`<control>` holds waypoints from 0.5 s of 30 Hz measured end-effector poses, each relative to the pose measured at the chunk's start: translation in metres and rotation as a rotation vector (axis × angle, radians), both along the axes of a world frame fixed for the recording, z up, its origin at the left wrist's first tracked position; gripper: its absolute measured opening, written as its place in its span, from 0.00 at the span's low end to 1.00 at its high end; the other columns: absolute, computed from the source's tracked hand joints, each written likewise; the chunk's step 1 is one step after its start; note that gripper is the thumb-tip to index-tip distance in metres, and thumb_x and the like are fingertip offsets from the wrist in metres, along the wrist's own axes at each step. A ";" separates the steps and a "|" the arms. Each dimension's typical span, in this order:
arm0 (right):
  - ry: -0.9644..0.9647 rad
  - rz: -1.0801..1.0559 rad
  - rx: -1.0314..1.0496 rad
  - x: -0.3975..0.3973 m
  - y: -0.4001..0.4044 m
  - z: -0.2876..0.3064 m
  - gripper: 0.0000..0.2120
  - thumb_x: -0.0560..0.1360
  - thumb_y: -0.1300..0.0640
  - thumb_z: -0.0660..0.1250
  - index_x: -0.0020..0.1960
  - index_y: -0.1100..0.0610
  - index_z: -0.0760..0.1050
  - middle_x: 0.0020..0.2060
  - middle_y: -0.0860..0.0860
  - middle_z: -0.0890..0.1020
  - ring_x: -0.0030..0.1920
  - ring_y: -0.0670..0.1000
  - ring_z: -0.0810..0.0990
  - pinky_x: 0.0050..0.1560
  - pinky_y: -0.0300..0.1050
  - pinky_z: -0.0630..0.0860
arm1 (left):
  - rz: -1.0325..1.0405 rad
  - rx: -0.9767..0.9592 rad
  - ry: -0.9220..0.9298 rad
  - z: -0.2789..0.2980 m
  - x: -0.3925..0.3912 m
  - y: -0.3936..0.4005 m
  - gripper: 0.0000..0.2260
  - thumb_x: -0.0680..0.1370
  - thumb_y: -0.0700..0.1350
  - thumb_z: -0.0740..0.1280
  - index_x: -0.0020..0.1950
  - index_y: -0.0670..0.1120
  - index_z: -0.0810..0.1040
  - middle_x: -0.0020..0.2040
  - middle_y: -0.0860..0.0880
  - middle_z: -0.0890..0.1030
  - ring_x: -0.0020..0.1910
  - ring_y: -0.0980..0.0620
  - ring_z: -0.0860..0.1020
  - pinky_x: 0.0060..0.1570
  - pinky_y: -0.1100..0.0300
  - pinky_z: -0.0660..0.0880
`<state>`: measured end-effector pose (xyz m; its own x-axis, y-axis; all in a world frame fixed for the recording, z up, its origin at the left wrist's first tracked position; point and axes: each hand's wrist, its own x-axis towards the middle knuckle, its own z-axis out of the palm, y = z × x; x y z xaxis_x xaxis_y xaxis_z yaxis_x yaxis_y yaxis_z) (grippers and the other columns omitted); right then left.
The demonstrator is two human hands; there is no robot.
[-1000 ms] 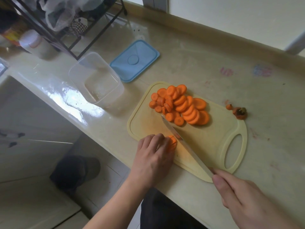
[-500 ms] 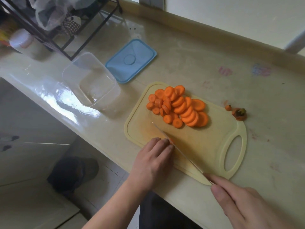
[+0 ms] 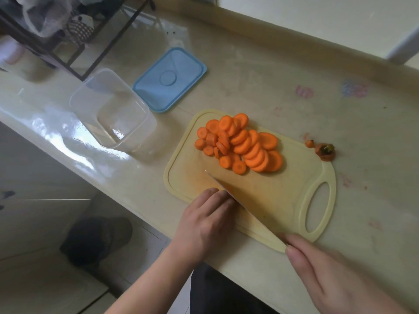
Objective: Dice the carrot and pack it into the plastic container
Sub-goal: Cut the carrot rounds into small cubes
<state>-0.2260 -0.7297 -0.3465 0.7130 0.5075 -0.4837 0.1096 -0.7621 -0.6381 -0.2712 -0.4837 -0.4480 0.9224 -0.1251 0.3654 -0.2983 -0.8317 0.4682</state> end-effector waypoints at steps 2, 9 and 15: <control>0.016 0.027 0.066 0.009 0.008 -0.002 0.29 0.69 0.26 0.36 0.57 0.32 0.69 0.43 0.42 0.82 0.46 0.39 0.79 0.45 0.32 0.72 | -0.004 0.020 0.000 -0.001 -0.002 0.000 0.11 0.78 0.37 0.74 0.59 0.36 0.83 0.57 0.40 0.82 0.55 0.39 0.81 0.55 0.49 0.78; 0.069 -0.067 0.056 0.006 0.002 0.013 0.30 0.64 0.20 0.37 0.49 0.27 0.72 0.35 0.36 0.81 0.39 0.36 0.79 0.38 0.27 0.71 | 0.022 0.016 -0.023 -0.001 -0.005 0.001 0.08 0.80 0.39 0.70 0.55 0.35 0.84 0.52 0.39 0.82 0.53 0.39 0.81 0.55 0.50 0.78; 0.086 -0.032 0.029 -0.002 -0.003 0.014 0.29 0.67 0.25 0.39 0.61 0.28 0.67 0.43 0.35 0.82 0.46 0.32 0.79 0.47 0.31 0.75 | 0.017 -0.017 -0.026 0.002 -0.003 0.000 0.06 0.80 0.38 0.70 0.53 0.36 0.85 0.54 0.41 0.83 0.54 0.41 0.81 0.56 0.51 0.79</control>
